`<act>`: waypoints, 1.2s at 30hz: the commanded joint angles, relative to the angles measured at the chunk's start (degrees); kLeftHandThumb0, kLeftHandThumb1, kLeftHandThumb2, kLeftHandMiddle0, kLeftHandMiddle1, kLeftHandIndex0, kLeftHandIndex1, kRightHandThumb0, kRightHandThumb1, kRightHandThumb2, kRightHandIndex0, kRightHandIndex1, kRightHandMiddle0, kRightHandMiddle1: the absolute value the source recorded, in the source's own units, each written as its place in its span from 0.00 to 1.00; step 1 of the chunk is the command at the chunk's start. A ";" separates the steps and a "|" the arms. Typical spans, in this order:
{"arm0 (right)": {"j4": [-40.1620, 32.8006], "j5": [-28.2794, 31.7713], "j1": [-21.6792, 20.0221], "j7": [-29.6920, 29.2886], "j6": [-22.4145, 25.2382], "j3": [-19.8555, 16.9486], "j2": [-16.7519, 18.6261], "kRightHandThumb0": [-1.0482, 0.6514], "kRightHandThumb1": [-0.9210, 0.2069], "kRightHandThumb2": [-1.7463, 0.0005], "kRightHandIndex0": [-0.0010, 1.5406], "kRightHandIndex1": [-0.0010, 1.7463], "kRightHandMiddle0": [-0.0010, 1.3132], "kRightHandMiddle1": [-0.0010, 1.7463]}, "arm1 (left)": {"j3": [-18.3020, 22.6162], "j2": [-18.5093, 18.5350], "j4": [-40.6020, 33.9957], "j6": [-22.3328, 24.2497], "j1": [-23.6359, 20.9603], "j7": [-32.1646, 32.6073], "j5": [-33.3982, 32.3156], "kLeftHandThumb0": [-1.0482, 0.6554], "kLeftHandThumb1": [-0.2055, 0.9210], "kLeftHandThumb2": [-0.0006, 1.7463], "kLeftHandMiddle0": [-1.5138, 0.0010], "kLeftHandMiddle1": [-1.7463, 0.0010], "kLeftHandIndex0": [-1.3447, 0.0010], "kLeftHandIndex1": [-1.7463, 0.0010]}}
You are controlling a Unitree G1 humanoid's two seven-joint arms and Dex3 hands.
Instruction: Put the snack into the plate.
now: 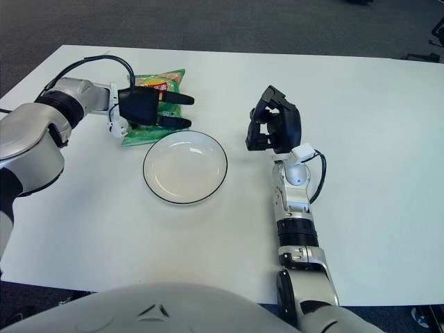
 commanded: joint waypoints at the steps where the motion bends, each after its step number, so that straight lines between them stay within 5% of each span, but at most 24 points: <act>1: 3.43 1.08 14.99 -1.47 0.27 1.43 7.14 0.29 0.69 0.12 0.87 1.00 0.58 1.00 | -2.11 -1.47 1.99 -4.54 -0.82 -8.50 -0.05 0.18 0.59 0.48 1.00 1.00 1.00 1.00; 6: 2.57 1.50 15.56 -1.27 0.73 1.76 7.21 0.29 0.69 0.12 0.87 1.00 0.58 1.00 | -0.74 -1.73 2.56 -5.65 -0.46 -13.91 -2.34 0.13 0.66 0.43 0.97 0.95 1.00 0.95; 11: 1.07 2.02 16.46 -0.76 1.38 2.08 7.37 0.29 0.70 0.12 0.87 1.00 0.59 1.00 | 2.45 -1.97 3.17 -6.81 0.56 -21.82 -7.11 0.04 0.82 0.29 0.99 0.37 1.00 0.77; 15: 0.15 2.11 16.98 -0.61 1.80 2.17 7.47 0.29 0.70 0.11 0.87 1.00 0.59 1.00 | 3.97 -1.71 2.87 -7.24 1.07 -25.54 -9.80 0.01 0.88 0.26 0.99 0.16 1.00 0.68; 24: -1.48 2.78 17.91 -0.20 2.71 2.43 7.50 0.28 0.71 0.11 0.87 1.00 0.59 1.00 | 7.82 -0.68 2.72 -8.12 2.62 -32.29 -15.82 0.05 0.98 0.28 0.94 0.03 1.00 0.53; 26: -1.86 2.94 18.11 -0.14 3.03 2.50 7.47 0.28 0.71 0.11 0.87 1.00 0.60 1.00 | 8.27 -0.40 2.60 -7.94 2.98 -32.66 -16.59 0.07 0.99 0.31 0.88 0.01 1.00 0.43; 28: -2.20 3.05 18.28 -0.10 3.34 2.54 7.41 0.28 0.71 0.11 0.87 1.00 0.60 1.00 | 8.83 -0.17 2.53 -7.79 3.40 -32.70 -17.35 0.09 1.00 0.32 0.75 0.01 1.00 0.22; 32: -2.77 3.28 18.56 0.01 3.83 2.66 7.24 0.28 0.72 0.10 0.87 1.00 0.60 1.00 | 10.19 0.29 2.67 -7.63 4.27 -32.75 -19.20 0.13 0.95 0.38 0.43 0.00 0.52 0.05; 36: -2.97 3.68 18.64 0.35 4.15 2.63 7.03 0.28 0.72 0.10 0.86 1.00 0.60 1.00 | 11.54 0.47 2.71 -7.43 4.82 -33.32 -21.03 0.15 0.88 0.47 0.28 0.00 0.25 0.01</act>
